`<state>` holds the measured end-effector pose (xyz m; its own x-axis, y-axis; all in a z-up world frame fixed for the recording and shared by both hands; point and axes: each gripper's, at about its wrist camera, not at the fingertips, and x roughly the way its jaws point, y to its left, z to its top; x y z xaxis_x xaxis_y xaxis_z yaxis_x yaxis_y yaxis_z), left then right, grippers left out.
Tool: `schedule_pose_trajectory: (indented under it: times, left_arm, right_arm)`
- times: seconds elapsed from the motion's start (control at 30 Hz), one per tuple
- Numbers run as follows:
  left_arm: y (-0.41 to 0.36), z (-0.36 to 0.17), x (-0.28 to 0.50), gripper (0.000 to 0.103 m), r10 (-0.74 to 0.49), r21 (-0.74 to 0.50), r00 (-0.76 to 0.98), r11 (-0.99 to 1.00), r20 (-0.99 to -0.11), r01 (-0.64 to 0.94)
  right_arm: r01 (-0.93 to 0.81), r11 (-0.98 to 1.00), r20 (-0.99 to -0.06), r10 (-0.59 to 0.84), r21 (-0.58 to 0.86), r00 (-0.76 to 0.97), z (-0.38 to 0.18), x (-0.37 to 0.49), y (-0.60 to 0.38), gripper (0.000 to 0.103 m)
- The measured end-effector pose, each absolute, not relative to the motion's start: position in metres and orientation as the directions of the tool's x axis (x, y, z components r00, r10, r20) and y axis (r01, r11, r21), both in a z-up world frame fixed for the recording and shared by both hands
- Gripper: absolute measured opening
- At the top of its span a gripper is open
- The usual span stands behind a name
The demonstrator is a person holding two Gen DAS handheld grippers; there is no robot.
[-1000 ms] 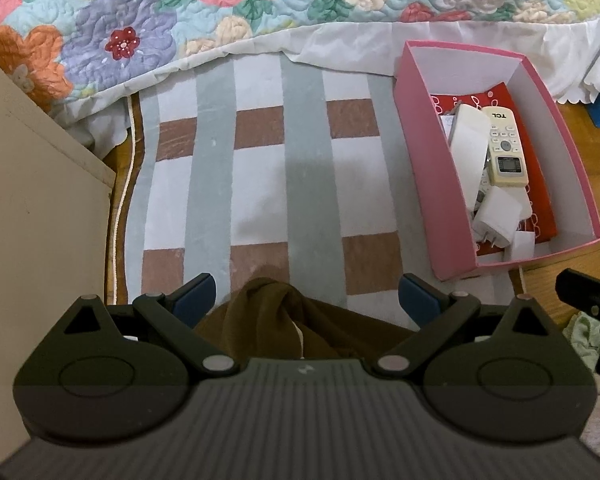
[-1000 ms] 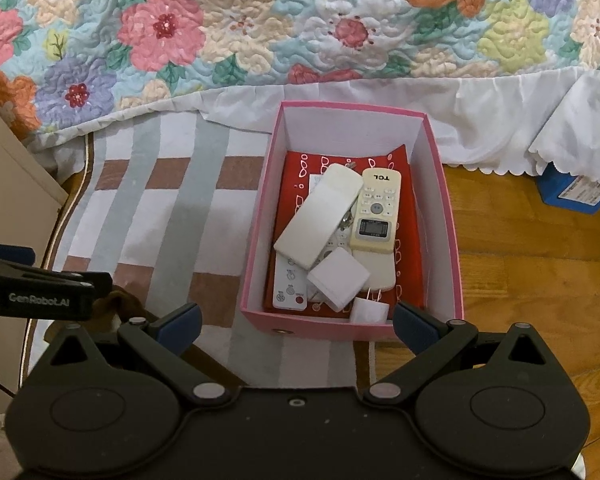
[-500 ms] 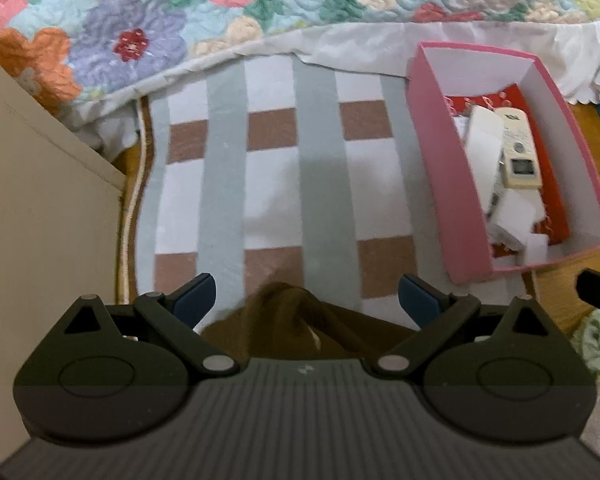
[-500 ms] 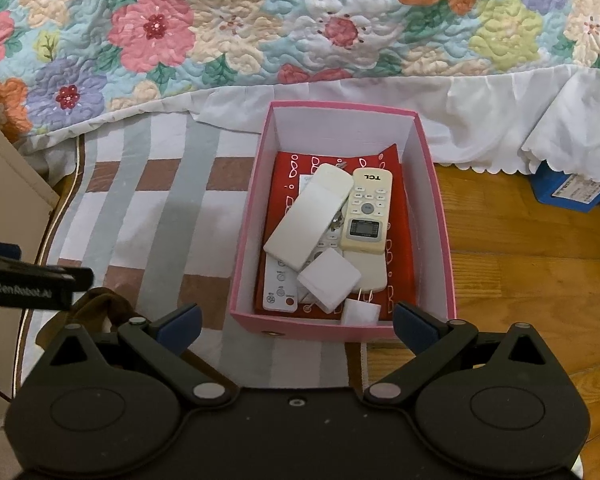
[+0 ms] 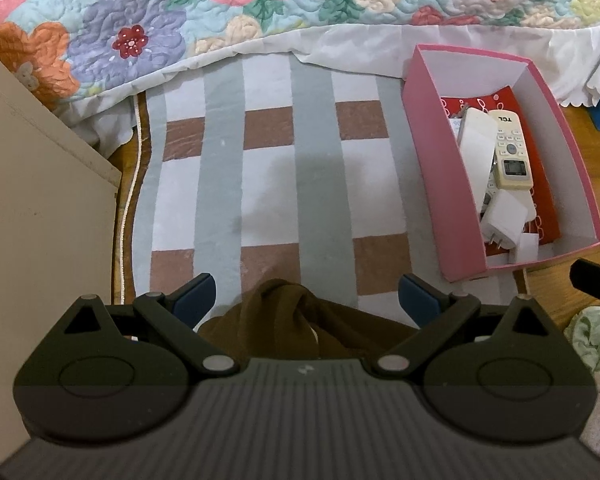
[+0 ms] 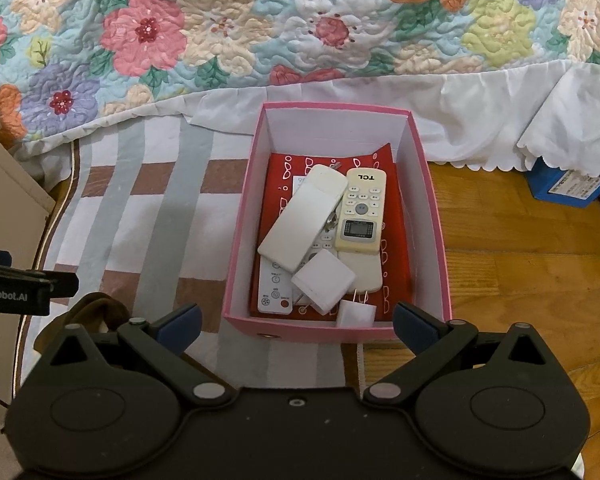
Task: Organize rigid objects
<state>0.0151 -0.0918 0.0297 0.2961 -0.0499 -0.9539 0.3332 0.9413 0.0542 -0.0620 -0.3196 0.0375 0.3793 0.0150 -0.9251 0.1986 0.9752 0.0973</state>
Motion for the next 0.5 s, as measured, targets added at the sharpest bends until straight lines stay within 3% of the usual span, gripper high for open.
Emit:
schedule_pose_trajectory:
  times: [0.5]
  left_arm:
    - [-0.0984, 0.0233, 0.0114, 0.099, -0.044, 0.06, 0.284, 0.935, -0.958, 0.351]
  right_arm:
    - [0.201, 0.974, -0.921, 0.018, 0.104, 0.389, 0.0386, -0.0617, -0.3222, 0.103]
